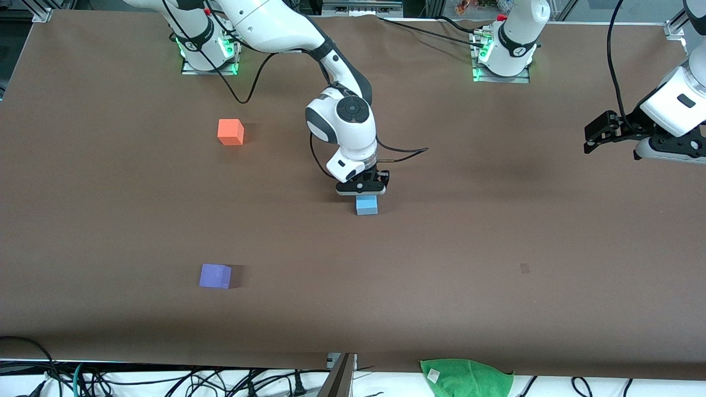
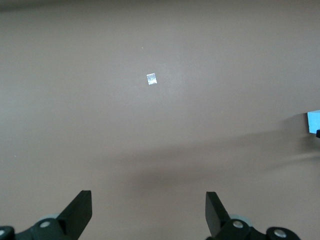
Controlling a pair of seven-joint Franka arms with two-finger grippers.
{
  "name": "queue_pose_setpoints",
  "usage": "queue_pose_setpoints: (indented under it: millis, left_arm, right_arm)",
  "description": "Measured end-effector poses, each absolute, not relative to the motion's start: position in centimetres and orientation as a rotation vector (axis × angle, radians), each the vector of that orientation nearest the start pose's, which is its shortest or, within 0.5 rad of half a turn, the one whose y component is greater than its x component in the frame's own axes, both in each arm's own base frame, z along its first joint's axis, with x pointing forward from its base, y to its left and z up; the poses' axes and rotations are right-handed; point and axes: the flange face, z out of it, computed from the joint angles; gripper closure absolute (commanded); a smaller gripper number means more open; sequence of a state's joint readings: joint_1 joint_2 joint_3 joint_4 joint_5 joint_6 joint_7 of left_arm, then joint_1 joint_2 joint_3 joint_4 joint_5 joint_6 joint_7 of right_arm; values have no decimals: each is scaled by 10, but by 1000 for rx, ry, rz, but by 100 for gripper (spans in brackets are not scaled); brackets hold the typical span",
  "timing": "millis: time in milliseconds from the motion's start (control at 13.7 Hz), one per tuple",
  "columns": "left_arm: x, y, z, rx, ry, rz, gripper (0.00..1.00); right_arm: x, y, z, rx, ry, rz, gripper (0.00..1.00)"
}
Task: Place blue block between orange and purple blocks
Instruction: 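Carry the blue cube with the right gripper toward the orange cube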
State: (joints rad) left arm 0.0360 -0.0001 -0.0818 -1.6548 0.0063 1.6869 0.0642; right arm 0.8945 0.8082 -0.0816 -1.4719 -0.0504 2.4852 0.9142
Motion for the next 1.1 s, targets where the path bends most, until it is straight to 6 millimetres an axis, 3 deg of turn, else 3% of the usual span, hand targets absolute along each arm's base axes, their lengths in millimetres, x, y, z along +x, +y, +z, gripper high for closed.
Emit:
queue_pose_setpoints:
  millis: [219,584,876,1095]
  left_arm:
    - [563,-26,595,-3130,175,-50,0]
    - [563,-26,595,-3130,176,-50,0]
    - [563,-26,595,-3130,176,-50,0]
    - [564,-27,594,-3130,177,-50,0]
  right_arm:
    - [522,525,257,-3040,36,-322,66]
    - [571,437,335,-3170,-15,-184,65]
    - [595,366,353,-3218,-8,-128,66]
    - [607,291,355,-3187,35,-27,66]
